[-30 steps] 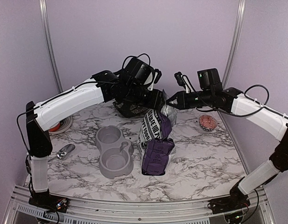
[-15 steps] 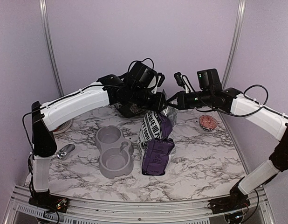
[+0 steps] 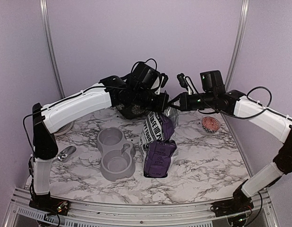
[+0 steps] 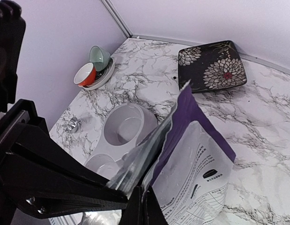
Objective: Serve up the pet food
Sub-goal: Open the pet food bag at the center of the board.
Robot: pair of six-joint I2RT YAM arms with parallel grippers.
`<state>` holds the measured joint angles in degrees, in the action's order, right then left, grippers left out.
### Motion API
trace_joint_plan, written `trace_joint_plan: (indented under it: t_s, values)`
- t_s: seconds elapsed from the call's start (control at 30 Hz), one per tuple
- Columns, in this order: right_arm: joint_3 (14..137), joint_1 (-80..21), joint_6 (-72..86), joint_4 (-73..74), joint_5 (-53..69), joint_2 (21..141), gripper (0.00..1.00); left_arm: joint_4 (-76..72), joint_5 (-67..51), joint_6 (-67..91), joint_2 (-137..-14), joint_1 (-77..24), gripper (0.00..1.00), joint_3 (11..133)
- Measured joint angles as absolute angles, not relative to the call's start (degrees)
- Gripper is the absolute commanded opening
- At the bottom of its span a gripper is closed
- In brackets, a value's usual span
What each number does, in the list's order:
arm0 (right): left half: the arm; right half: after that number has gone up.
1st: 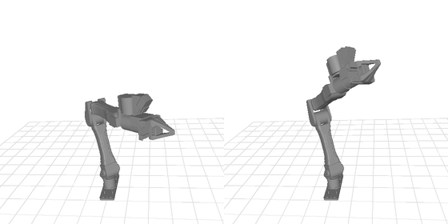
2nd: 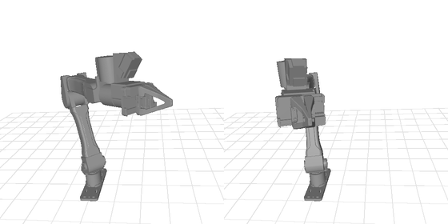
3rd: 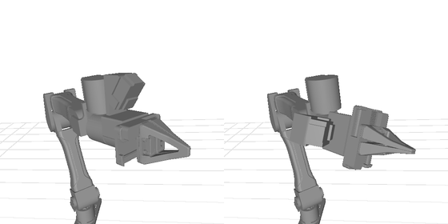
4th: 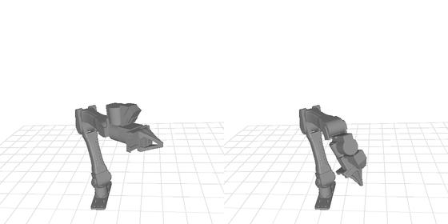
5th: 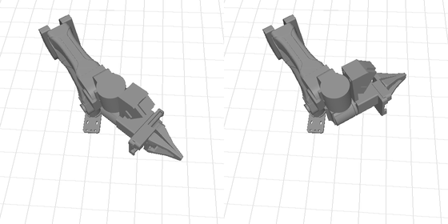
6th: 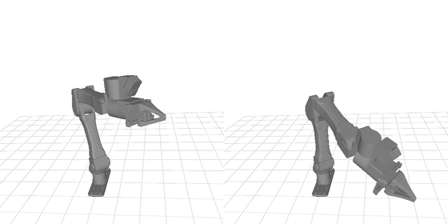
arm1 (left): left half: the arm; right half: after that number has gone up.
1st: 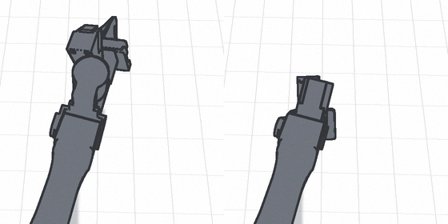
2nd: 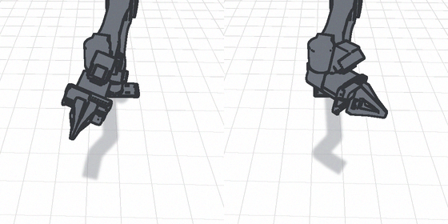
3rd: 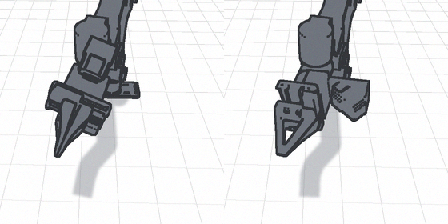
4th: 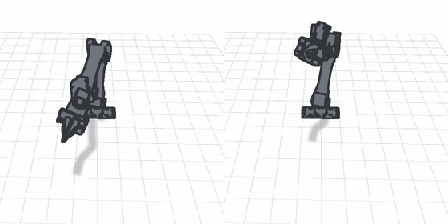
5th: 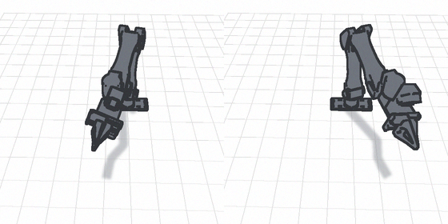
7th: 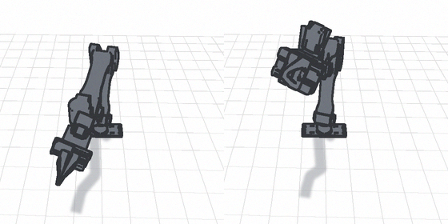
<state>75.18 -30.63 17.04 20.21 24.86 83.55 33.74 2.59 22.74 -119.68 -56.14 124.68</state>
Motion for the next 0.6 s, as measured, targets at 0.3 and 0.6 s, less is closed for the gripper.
trace_joint_plan:
  t_s: [0.3, 0.6]
  values:
    - [76.7, -28.9, 14.4, 27.2, 20.4, 82.2, 0.0, 37.0, 4.2, 21.6, -116.2, -54.3, 0.0, 123.8]
    - [77.4, -27.6, 13.3, 29.8, 20.4, 81.9, 0.01, 39.2, 5.9, 19.3, -115.3, -53.5, 0.0, 123.9]
